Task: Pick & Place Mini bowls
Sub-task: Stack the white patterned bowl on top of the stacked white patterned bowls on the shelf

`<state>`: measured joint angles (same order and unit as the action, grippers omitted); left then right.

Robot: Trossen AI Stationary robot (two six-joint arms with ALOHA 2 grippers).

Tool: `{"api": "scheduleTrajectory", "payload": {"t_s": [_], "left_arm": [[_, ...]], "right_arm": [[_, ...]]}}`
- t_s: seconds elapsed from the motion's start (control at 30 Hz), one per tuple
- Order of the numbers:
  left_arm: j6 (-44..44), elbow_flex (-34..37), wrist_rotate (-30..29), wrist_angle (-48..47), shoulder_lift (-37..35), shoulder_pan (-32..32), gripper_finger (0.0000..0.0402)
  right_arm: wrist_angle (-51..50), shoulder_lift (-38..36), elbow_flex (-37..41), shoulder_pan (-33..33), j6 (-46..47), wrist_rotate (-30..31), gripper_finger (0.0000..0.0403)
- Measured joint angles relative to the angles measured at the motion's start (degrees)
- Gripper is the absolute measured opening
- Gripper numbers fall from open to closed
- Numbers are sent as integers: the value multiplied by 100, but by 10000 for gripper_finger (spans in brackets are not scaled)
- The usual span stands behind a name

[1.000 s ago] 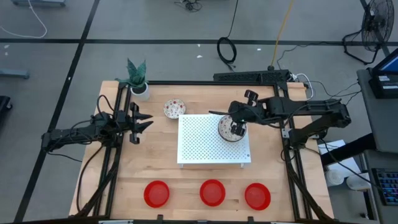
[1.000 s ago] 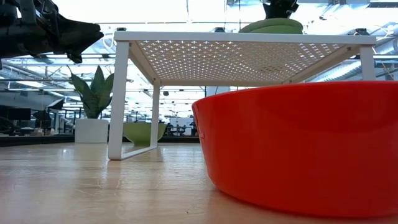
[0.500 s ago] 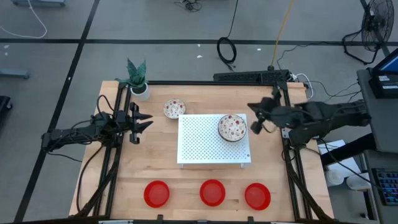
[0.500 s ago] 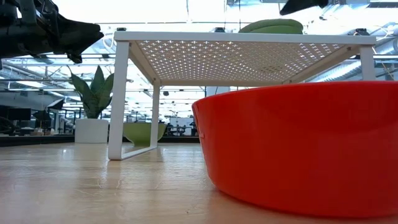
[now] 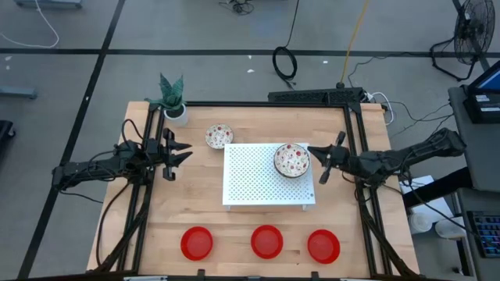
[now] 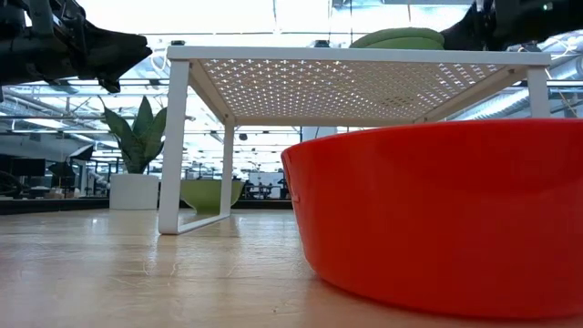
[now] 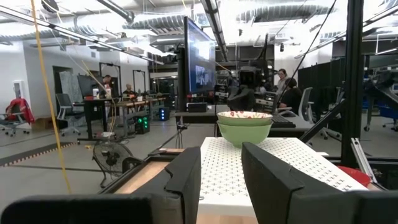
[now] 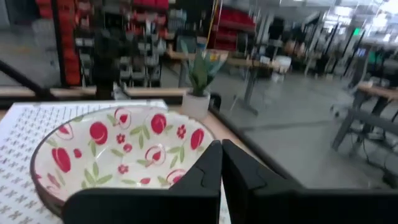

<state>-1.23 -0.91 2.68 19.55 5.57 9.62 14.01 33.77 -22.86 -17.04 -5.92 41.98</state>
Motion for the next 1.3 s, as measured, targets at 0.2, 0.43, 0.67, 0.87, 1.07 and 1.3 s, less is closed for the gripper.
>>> {"api": "scheduleTrajectory", "payload": {"t_s": [0.2, 0.43, 0.67, 0.87, 1.07, 1.3], "left_arm": [[2, -2, -2, 3, -1, 1, 120], [-335, -2, -12, 241, -1, 0, 120], [496, -2, 322, 193, 6, 1, 120], [789, -2, 224, 21, 27, -1, 120], [2353, -737, -2227, -1646, 559, 114, 120], [3552, -2719, -1941, -3969, 3253, 436, 142]], "right_arm": [[1922, -335, 638, 2, -1400, 1, 0], [3041, -501, 1058, 7, -2335, 4, 0], [3752, -501, 1109, 15, -3145, 2, 0], [3585, -478, 1109, 173, -3169, 2, 0], [3335, -475, 1112, 471, -3128, 26, 0], [3252, -431, 1112, 822, -2795, 5, 0]]}}
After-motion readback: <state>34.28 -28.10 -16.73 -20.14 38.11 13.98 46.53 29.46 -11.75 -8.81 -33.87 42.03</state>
